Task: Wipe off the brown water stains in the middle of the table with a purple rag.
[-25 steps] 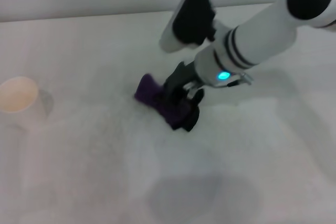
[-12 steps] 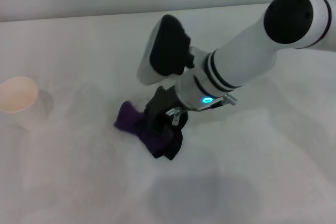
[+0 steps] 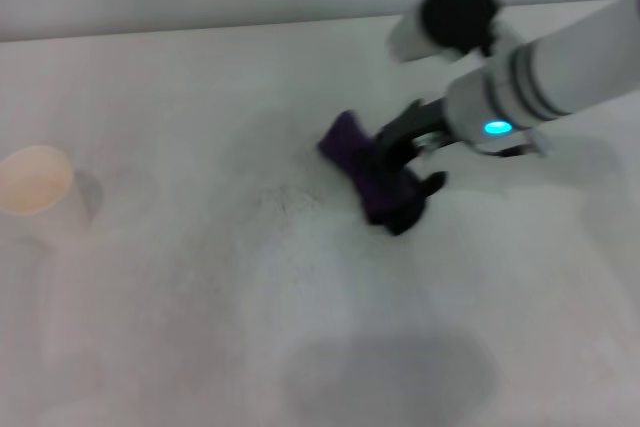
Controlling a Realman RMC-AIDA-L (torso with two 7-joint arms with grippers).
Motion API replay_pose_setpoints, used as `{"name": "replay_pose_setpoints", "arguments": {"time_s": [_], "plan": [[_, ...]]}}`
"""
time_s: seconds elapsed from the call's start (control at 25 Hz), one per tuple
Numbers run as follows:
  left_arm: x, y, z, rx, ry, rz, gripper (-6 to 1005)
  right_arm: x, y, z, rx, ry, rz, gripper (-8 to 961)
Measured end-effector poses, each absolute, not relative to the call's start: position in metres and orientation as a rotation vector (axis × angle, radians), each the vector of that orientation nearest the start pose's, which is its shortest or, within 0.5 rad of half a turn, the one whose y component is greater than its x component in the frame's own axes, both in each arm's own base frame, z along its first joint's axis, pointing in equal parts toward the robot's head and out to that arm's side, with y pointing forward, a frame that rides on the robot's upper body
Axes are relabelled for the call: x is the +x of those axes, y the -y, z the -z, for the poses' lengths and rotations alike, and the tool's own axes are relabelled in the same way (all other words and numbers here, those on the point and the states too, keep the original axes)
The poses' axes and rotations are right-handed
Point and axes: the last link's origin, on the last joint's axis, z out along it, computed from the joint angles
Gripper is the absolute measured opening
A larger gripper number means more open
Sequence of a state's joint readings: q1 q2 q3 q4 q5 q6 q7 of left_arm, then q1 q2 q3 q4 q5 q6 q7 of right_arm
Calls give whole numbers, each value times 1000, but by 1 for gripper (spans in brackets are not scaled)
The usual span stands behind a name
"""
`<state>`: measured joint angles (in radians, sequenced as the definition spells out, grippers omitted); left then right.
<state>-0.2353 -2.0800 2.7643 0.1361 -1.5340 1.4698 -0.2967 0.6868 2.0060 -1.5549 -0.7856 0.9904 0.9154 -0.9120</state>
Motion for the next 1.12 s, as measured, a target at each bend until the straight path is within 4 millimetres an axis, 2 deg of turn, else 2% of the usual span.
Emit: {"name": "replay_pose_setpoints", "arguments": {"time_s": [0.12, 0.32, 0.56, 0.84, 1.0, 1.12], "plan": [[-382, -242, -26, -1203, 665, 823, 866, 238, -394, 27, -2537, -843, 99, 120], [-382, -244, -28, -1183, 669, 830, 865, 257, -372, -5, -2536, -938, 55, 121], [-380, -247, -29, -1185, 666, 838, 866, 265, -362, -3, -2583, -940, 82, 123], [-377, -251, -28, -1190, 662, 850, 866, 269, -364, 1, -2585, -906, 100, 125], [-377, -251, -28, -1190, 663, 852, 866, 267, -368, -5, -2552, -885, 63, 284], [-377, -251, -28, -1188, 667, 857, 865, 263, -376, -17, -2500, -858, -78, 406]]}}
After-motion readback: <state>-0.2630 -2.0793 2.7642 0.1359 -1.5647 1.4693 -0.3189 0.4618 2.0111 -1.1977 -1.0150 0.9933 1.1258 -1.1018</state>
